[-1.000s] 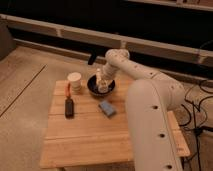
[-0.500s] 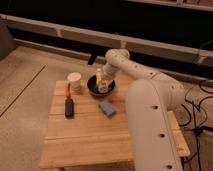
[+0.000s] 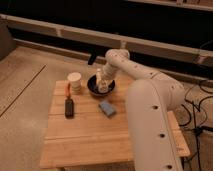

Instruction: Place the bottle in the ceramic bowl

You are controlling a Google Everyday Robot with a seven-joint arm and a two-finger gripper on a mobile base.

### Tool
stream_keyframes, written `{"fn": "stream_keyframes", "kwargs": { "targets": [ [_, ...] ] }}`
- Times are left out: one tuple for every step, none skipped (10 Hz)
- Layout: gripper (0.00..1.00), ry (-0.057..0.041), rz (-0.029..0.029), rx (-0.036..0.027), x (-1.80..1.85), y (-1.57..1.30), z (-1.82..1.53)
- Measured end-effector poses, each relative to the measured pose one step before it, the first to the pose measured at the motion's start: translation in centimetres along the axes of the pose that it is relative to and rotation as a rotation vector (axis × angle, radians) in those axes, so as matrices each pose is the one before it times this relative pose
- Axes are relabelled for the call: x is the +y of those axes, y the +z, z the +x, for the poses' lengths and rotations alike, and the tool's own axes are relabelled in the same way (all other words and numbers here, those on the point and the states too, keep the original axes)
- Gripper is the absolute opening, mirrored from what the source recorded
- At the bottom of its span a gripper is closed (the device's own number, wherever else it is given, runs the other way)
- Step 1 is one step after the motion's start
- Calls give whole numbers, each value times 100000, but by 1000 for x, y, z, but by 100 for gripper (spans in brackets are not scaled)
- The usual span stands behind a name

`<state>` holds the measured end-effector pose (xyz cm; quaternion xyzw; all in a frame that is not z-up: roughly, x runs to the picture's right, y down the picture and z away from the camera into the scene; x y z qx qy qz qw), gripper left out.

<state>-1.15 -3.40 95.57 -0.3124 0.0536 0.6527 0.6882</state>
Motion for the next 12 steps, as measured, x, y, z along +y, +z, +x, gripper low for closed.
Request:
{"fn": "stream_keyframes", "kwargs": {
  "targets": [
    [51,5,-1,14,-3,8,6],
    [63,1,9,-11,-3,-9,-4],
    [74,-1,-5,1,4,1,0],
    [79,3,3,15,-5,8,6],
    [80,-5,0,-16,4,-6,-6],
    [80,-4,-7,-2,6,-3,-1],
    [80,3,2,0,-1,2,0],
    [80,0,2,-1,-2,0,0],
    [80,0,-4,0,0,0,0],
    [80,-3,5,12,0,5,3],
    [80,-2,-4,-13,5,-4,-4],
    [80,8,4,3,-5,0,2]
  ]
}}
